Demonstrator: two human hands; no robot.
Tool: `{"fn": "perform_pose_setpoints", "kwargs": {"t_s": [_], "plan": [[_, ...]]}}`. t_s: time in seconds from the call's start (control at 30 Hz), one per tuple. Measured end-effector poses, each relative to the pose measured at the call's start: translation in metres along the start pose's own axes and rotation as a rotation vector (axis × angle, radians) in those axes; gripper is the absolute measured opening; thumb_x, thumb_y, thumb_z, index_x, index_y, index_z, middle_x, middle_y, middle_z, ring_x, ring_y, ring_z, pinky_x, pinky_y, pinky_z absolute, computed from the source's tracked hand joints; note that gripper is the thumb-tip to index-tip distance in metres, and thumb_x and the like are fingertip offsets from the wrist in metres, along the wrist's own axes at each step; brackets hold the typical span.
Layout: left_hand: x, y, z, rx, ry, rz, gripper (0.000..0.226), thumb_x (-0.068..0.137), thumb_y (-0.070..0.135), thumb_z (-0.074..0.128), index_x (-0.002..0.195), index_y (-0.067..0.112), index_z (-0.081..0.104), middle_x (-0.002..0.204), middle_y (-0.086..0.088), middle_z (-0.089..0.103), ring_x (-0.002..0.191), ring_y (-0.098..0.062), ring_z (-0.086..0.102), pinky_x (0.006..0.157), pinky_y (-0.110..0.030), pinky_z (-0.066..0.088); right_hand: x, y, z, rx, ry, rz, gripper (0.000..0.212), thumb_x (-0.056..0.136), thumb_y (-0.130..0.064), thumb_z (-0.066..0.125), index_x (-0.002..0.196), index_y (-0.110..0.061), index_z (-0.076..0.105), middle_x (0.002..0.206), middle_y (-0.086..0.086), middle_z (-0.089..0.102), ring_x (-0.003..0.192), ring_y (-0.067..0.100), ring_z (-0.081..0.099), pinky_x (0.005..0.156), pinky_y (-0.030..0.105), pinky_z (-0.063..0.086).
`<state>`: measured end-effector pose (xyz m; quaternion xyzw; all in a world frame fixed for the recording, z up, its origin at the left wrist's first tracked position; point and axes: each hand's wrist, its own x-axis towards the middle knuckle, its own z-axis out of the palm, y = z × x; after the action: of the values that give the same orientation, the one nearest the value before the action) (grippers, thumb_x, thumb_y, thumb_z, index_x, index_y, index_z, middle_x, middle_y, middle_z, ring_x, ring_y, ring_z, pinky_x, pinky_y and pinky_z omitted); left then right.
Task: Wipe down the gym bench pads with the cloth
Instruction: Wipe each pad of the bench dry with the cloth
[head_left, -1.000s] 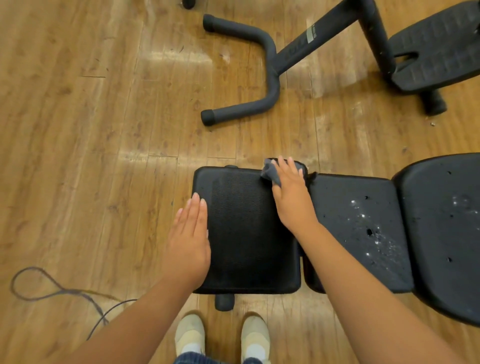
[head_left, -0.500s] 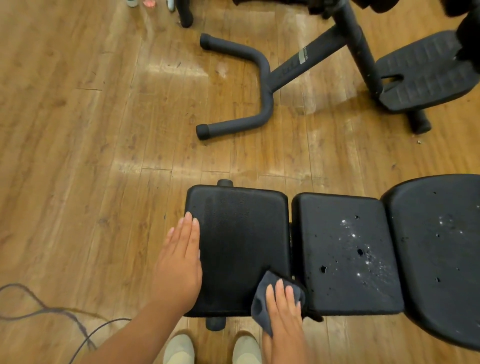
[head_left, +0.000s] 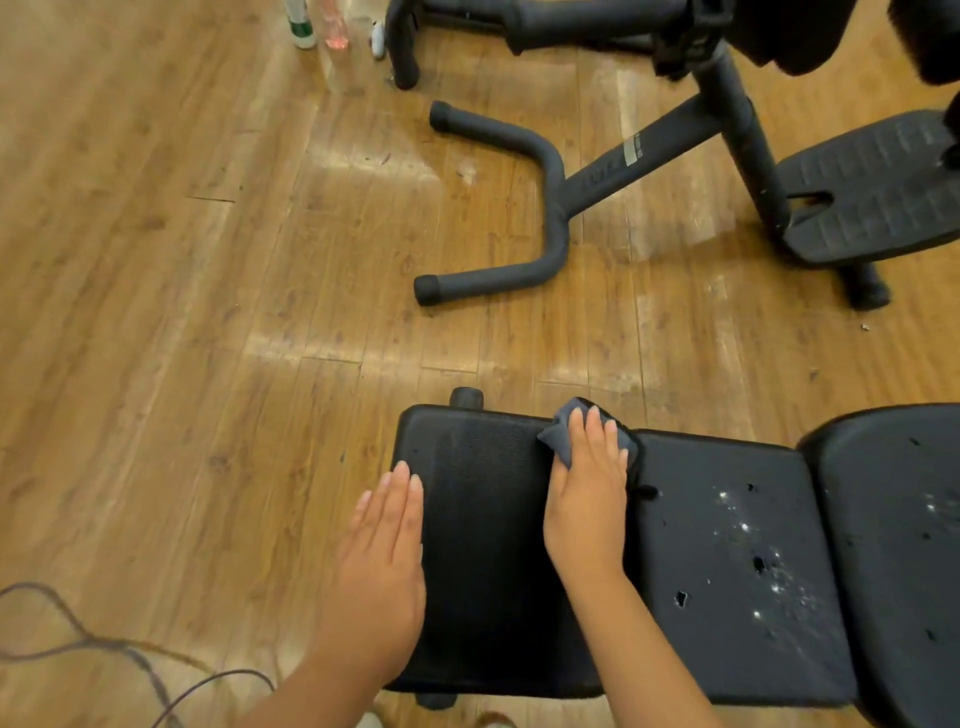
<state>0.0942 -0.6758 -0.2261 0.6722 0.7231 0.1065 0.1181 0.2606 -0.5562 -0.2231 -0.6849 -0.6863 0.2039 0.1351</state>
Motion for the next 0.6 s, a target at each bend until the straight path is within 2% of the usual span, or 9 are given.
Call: {"fn": "perform_pose_setpoints", "kwargs": {"t_s": [0.2, 0.33, 0.47, 0.6], "plan": [[-0.001, 0.0, 0.001, 0.003, 0.002, 0.002, 0.057, 0.087, 0.009, 0.033, 0.142, -0.001, 0.028, 0.148, -0.019, 0.032, 0.14, -0.025, 0.022, 0.114, -0.038, 0.015, 0.009, -0.014, -0.003, -0.098, 0.003, 0.007, 0.05, 0.097, -0.017, 0.037, 0.146, -0.013, 0.025, 0.154, 0.005, 0.021, 0.144, 0.023, 0.006, 0.113, 0.033, -0.008], [-0.001, 0.0, 0.002, 0.006, 0.005, 0.0, 0.056, 0.087, 0.008, 0.033, 0.142, -0.002, 0.031, 0.148, -0.019, 0.033, 0.14, -0.025, 0.022, 0.114, -0.038, 0.015, 0.009, -0.013, -0.002, -0.143, 0.012, -0.027, 0.051, 0.096, -0.016, 0.04, 0.145, -0.011, 0.028, 0.152, 0.008, 0.026, 0.143, 0.025, 0.011, 0.114, 0.037, -0.005], [-0.001, 0.0, 0.005, 0.018, 0.015, -0.006, 0.056, 0.087, 0.007, 0.032, 0.142, -0.002, 0.031, 0.149, -0.018, 0.032, 0.14, -0.026, 0.024, 0.114, -0.039, 0.017, 0.007, -0.03, 0.004, -0.128, 0.021, -0.153, 0.052, 0.091, -0.014, 0.048, 0.141, -0.008, 0.036, 0.147, 0.012, 0.036, 0.141, 0.027, 0.02, 0.113, 0.037, -0.006], [-0.002, -0.001, 0.007, 0.039, 0.025, -0.001, 0.056, 0.087, 0.009, 0.031, 0.142, -0.001, 0.028, 0.149, -0.018, 0.032, 0.139, -0.028, 0.028, 0.112, -0.041, 0.019, 0.002, -0.058, 0.012, -0.113, -0.016, -0.271, 0.053, 0.094, -0.019, 0.041, 0.145, -0.011, 0.028, 0.151, 0.008, 0.029, 0.143, 0.023, 0.013, 0.114, 0.036, -0.01]]}}
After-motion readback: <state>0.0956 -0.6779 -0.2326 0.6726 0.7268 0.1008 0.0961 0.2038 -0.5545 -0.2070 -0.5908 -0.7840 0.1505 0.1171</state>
